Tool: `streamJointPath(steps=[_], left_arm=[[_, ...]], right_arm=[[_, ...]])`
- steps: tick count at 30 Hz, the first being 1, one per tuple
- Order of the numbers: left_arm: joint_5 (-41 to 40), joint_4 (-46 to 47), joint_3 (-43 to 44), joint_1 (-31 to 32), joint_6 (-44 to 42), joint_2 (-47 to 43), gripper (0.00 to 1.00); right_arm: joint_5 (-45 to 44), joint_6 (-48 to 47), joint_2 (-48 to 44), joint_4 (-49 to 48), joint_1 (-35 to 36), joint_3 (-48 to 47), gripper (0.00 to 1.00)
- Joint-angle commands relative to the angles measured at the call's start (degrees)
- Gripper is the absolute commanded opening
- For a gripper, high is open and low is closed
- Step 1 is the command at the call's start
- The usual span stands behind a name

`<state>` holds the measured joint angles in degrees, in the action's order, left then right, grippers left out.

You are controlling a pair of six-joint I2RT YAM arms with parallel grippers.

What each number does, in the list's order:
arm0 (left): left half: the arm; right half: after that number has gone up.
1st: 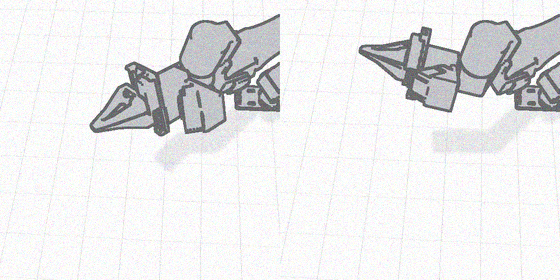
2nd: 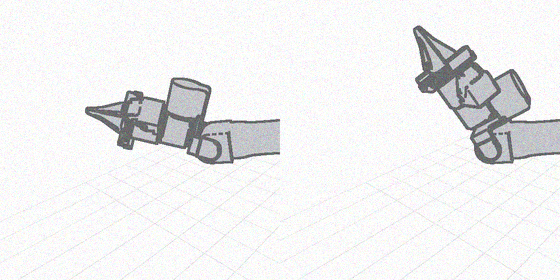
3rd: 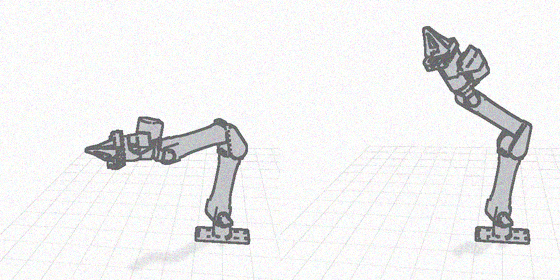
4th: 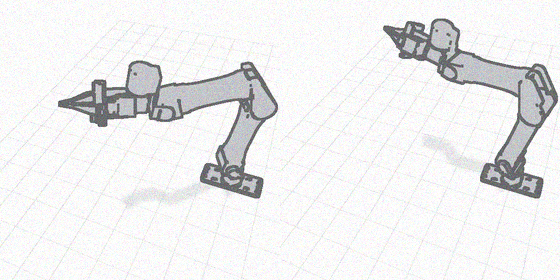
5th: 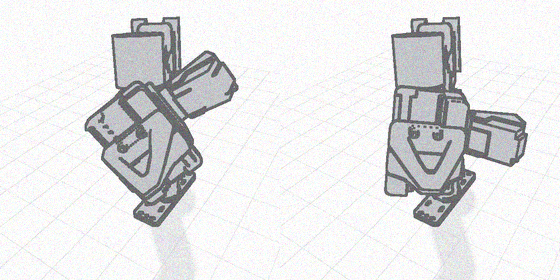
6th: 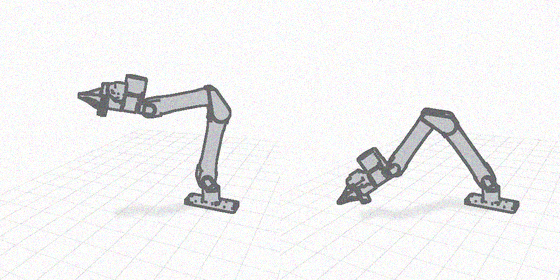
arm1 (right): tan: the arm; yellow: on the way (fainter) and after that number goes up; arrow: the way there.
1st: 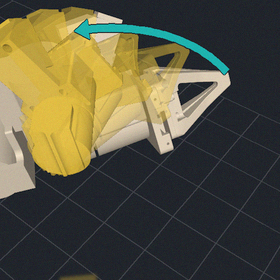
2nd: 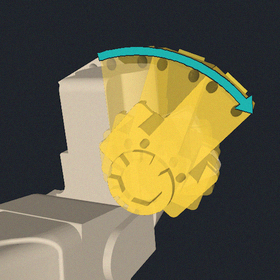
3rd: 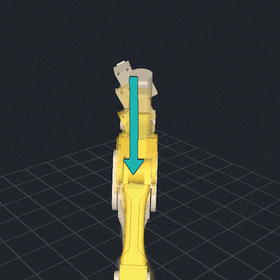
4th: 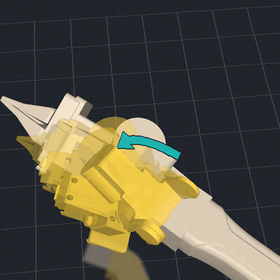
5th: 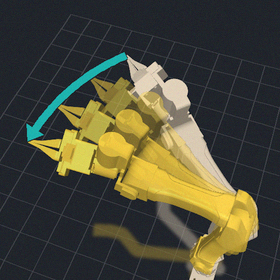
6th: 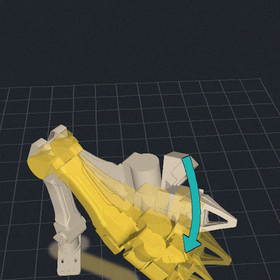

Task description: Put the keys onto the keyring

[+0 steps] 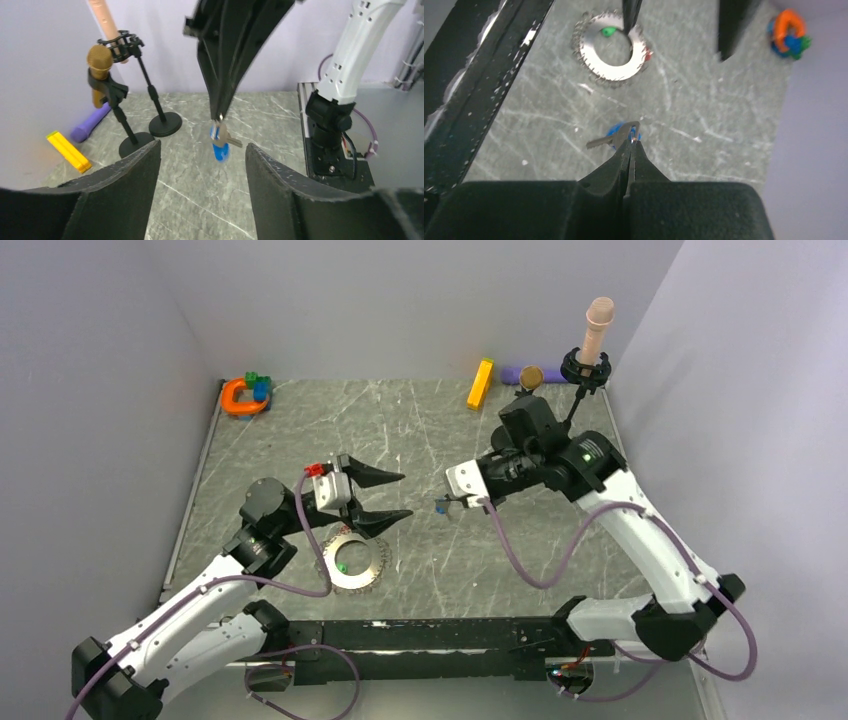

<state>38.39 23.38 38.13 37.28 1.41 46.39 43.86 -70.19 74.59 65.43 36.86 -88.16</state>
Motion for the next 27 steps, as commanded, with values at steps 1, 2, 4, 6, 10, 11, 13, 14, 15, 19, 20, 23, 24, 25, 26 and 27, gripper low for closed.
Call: streamJointPath(steps=[1,2,4,6,10,11,13,14,15,19,20,23,24,25,26,27], left_arm=[[4.8,3.9,-1.0,1.6,-4.1,1.1,0.65],[5.4,4.3,-1.3,2.1,-4.3,1.7,0.61],[5.8,4.3,-1.5,2.8,-4.8,2.9,0.56],[5.1,3.0,-1.2,3.9,-5.9,3.8,0.5],[1.3,4.2,-2.4,5.4,-7.6,3.7,0.47],[0.8,4.7,-2.5,5.6,-7.5,3.7,0.47],[0.2,3.7,-2.0,6.1,-8.4,3.8,0.45],[-0.2,2.8,-1.9,6.4,-9.2,3.8,0.43],[-0.7,2.0,-1.9,6.8,-9.8,3.9,0.42],[-1.2,1.3,-2.5,7.8,-10.5,4.2,0.41],[-1.5,0.9,-2.5,8.0,-10.7,4.3,0.41],[-3.0,0.0,-2.6,8.6,-12.0,4.8,0.41],[-3.9,0.2,-2.9,8.7,-12.2,4.9,0.41],[-4.6,0.5,-3.0,8.8,-12.5,5.0,0.42],[-5.4,0.8,-3.2,8.9,-12.7,5.0,0.42],[-6.3,1.0,-3.3,9.0,-12.8,5.0,0.42]], right_arm=[[1.8,1.9,-4.5,-8.4,3.1,1.3,0.0],[0.6,3.0,-6.2,-11.0,3.9,3.8,0.0],[-1.1,3.7,-7.8,-15.1,4.7,6.6,0.0],[-1.4,3.8,-8.4,-17.4,5.1,8.4,0.0],[-1.9,3.0,-9.5,-21.0,5.8,12.5,0.0],[-2.0,2.6,-9.8,-21.5,6.1,13.2,0.0],[-2.2,2.3,-10.1,-22.3,6.5,13.6,0.0],[-2.3,2.7,-10.2,-23.1,6.7,13.9,0.0],[-2.6,3.2,-10.4,-23.8,6.8,14.2,0.0],[-4.0,5.4,-12.3,-28.1,6.8,16.6,0.0],[-4.0,5.7,-12.7,-28.7,6.9,17.0,0.0],[-3.5,6.4,-13.6,-29.6,7.0,17.8,0.0],[-3.2,6.5,-13.9,-29.7,6.9,18.1,0.0],[-3.0,6.5,-14.2,-29.8,6.9,18.5,0.0],[-2.7,6.4,-14.6,-29.9,7.0,19.0,0.0],[-2.3,6.4,-15.0,-30.0,6.9,19.4,0.0]])
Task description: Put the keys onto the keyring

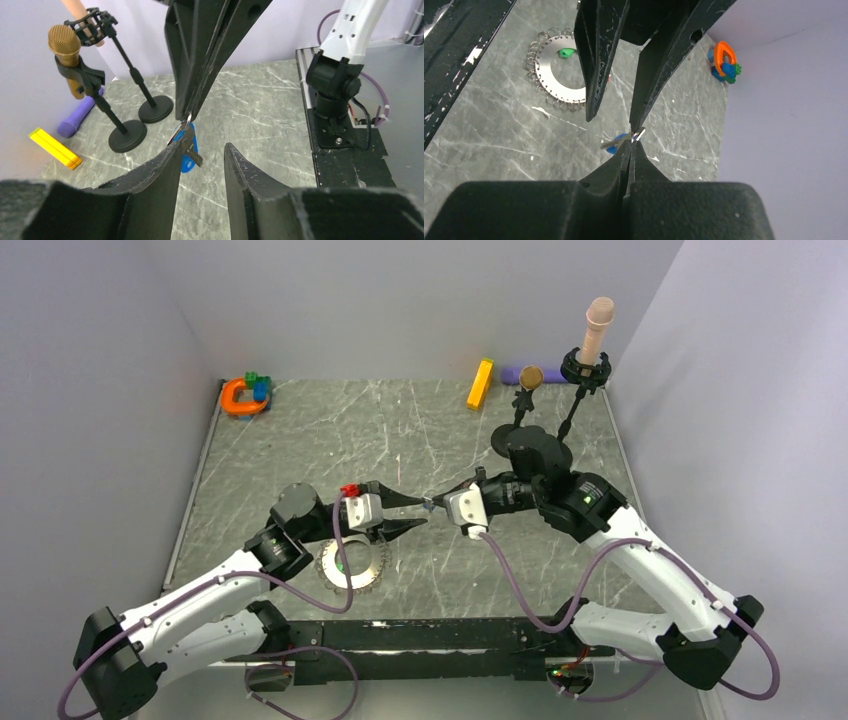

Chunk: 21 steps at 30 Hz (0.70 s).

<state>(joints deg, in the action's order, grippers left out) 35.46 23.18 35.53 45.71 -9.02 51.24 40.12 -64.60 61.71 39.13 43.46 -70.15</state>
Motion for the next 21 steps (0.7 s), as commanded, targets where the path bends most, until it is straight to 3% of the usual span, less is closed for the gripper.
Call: streamJointPath(steps=[1,21], left_arm=[[-4.1,1.4,-0.8,0.7,-2.5,0.1,0.43],[-4.9,5.6,-0.6,2.7,-1.2,1.5,0.36]], right_arm=[[1.6,1.0,-2.4,-4.0,0.4,1.7,0.0],[2.7,3.0,-2.7,-6.0,0.4,3.7,0.0]])
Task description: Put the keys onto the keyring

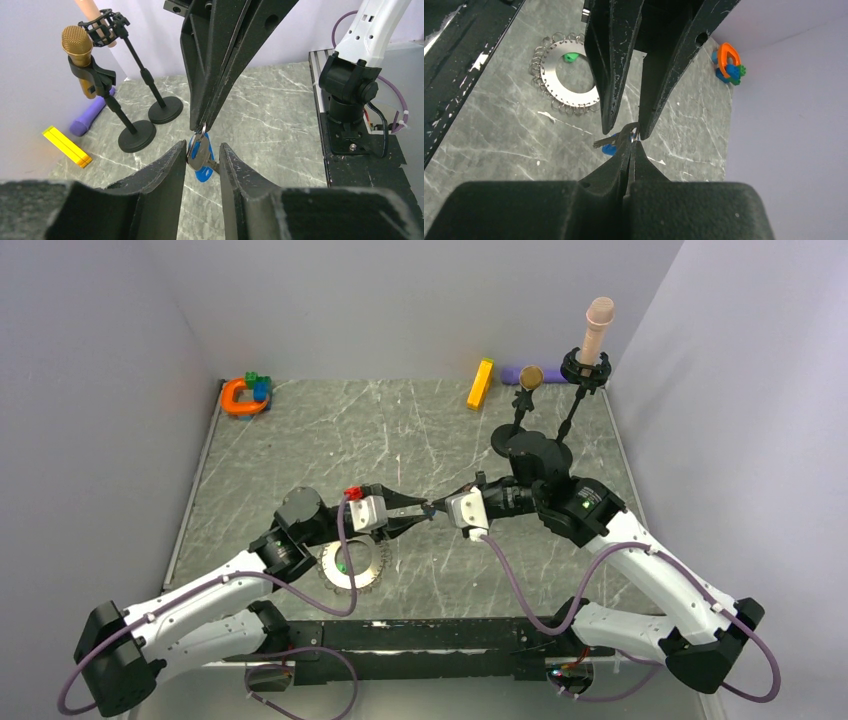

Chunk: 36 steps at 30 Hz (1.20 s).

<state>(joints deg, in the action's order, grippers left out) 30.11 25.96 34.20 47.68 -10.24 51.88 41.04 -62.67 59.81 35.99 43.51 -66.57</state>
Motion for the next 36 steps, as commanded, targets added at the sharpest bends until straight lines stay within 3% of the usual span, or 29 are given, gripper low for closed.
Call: streamJointPath(steps=[1,23,30,33,36], left_arm=[[0.4,2.9,0.8,0.9,0.0,1.0,0.35],[-5.8,1.9,1.9,4.4,-3.5,0.9,0.27],[-8.3,0.1,2.3,5.9,-5.7,0.6,0.13],[-9.2,-0.4,2.2,6.3,-6.1,0.2,0.15],[-10.4,-0.7,2.0,6.4,-6.2,-0.6,0.25]], right_arm=[[1.8,1.2,-0.7,-2.9,0.3,0.1,0.0],[2.4,3.4,0.4,-0.8,0.3,-0.3,0.0],[1.7,4.0,0.8,-0.5,0.3,-0.6,0.0],[0.9,4.4,1.1,-0.5,0.3,-0.6,0.0],[0.2,5.4,1.3,-0.8,0.2,-0.9,0.0]])
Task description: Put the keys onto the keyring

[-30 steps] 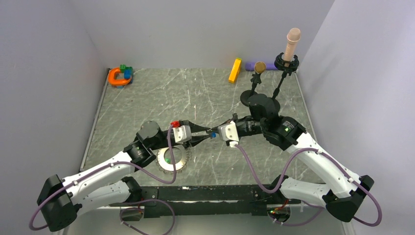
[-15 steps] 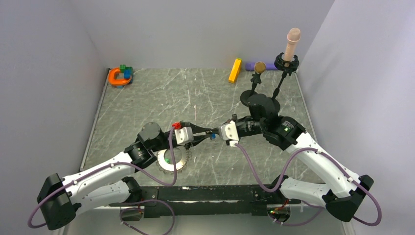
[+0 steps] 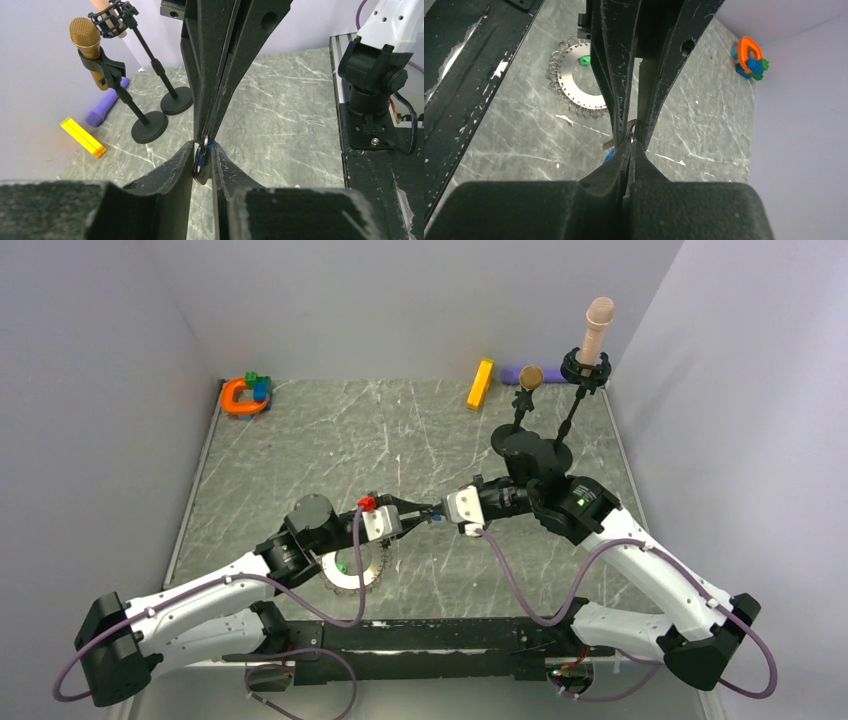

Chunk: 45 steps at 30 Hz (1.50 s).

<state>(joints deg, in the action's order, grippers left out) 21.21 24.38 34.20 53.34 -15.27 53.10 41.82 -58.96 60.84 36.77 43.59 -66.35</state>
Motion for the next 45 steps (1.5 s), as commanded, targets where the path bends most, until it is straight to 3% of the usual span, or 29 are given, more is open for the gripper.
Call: streamJointPath(steps=[1,6,19,29,32,40,45], left_arm=[[-1.9,0.6,1.9,0.9,-1.3,-2.2,0.27],[-2.9,0.2,1.5,0.8,-1.2,-3.5,0.3],[-1.7,-2.8,2.1,0.8,-1.5,-2.5,0.23],[-1.7,-2.4,2.4,0.9,-1.4,-2.0,0.09],[-1.4,-2.6,2.5,1.0,-1.5,-1.7,0.0],[-3.7,-0.7,0.2,1.2,-1.0,-4.3,0.0],[-5.5,1.5,-1.6,1.2,0.2,-6.1,0.0]], right_arm=[[-0.9,2.1,0.5,-1.7,0.1,-1.2,0.0],[-1.1,3.1,0.6,-1.8,0.1,-1.3,0.0],[-1.4,4.8,0.9,-2.3,0.0,-2.0,0.0],[-1.0,5.7,1.2,-2.9,0.0,-2.2,0.0],[-0.8,6.1,1.2,-2.9,0.1,-2.2,0.0],[-2.7,9.5,1.6,-4.1,0.1,-2.3,0.0],[-4.8,12.5,2.1,-5.2,0.0,-2.5,0.07]])
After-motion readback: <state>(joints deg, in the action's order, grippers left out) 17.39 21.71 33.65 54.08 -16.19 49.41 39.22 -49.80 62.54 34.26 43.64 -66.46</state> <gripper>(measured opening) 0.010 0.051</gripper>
